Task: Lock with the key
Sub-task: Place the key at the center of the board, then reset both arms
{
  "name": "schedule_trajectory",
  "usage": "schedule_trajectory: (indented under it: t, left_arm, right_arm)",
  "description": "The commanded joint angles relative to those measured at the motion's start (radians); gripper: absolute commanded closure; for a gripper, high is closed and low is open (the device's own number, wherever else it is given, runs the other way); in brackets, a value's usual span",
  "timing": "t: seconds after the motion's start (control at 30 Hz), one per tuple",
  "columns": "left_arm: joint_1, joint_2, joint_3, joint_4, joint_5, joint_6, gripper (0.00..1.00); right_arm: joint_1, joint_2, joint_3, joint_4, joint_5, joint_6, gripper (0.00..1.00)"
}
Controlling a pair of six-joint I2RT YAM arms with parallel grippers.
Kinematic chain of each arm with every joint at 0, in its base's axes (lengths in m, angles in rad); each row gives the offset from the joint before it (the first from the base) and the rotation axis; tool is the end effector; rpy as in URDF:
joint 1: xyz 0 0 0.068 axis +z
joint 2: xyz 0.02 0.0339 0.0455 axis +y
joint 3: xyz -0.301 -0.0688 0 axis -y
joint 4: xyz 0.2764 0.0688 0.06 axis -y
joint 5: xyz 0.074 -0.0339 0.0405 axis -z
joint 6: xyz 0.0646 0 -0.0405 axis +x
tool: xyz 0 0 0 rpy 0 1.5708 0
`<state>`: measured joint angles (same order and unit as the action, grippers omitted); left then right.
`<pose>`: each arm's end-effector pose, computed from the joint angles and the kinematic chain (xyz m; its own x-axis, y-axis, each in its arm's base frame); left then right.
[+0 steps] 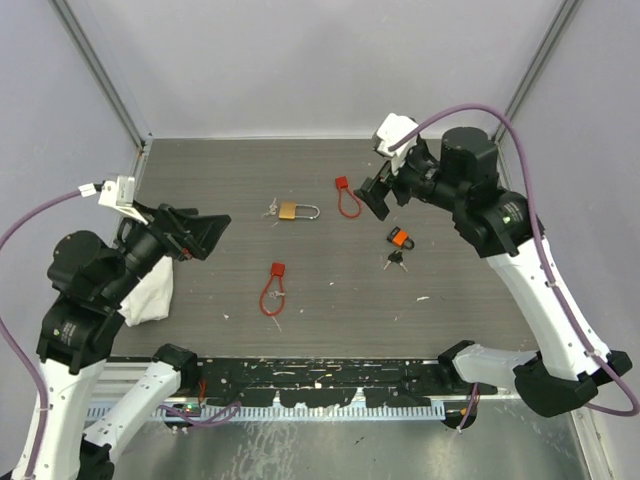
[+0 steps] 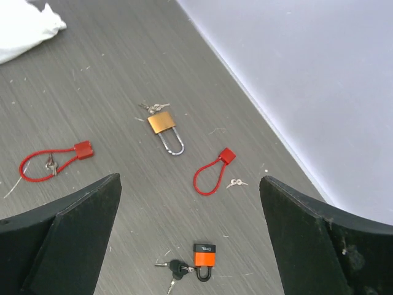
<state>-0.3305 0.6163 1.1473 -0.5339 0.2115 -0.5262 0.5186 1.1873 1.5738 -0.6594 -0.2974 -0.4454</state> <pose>0.1086 -0.0516 0.4788 -0.2615 -0.4295 -0.8644 0.4447 0.7413 -0.5028 0.2264 0.1510 0.5158 0.0985 -0.4181 -0.9031 -0.7497 0.5656 -0.3436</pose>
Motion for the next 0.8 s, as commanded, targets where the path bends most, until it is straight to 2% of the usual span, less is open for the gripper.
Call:
schedule_trajectory:
  t: [0.0, 0.17, 0.37, 0.77]
  left_arm:
    - [0.007, 0.063, 0.165, -0.120, 0.075, 0.058, 0.02]
    - [0.007, 0.090, 0.303, -0.193, 0.077, 0.117, 0.02]
    - [0.006, 0.115, 0.407, -0.228, 0.091, 0.149, 0.02]
    - [0.006, 0.137, 0.400, -0.197, 0.171, 0.126, 0.02]
  right_arm:
    - [-0.045, -0.016, 0.124, -0.102, -0.030, 0.033, 0.00]
    - [-0.073, -0.048, 0.156, -0.065, -0.001, 0.148, 0.00]
    - [-0.086, -0.102, 0.151, -0.010, 0.139, 0.310, 0.00]
    - [-0.107, -0.168, 0.126, -0.021, 0.156, 0.308, 0.00]
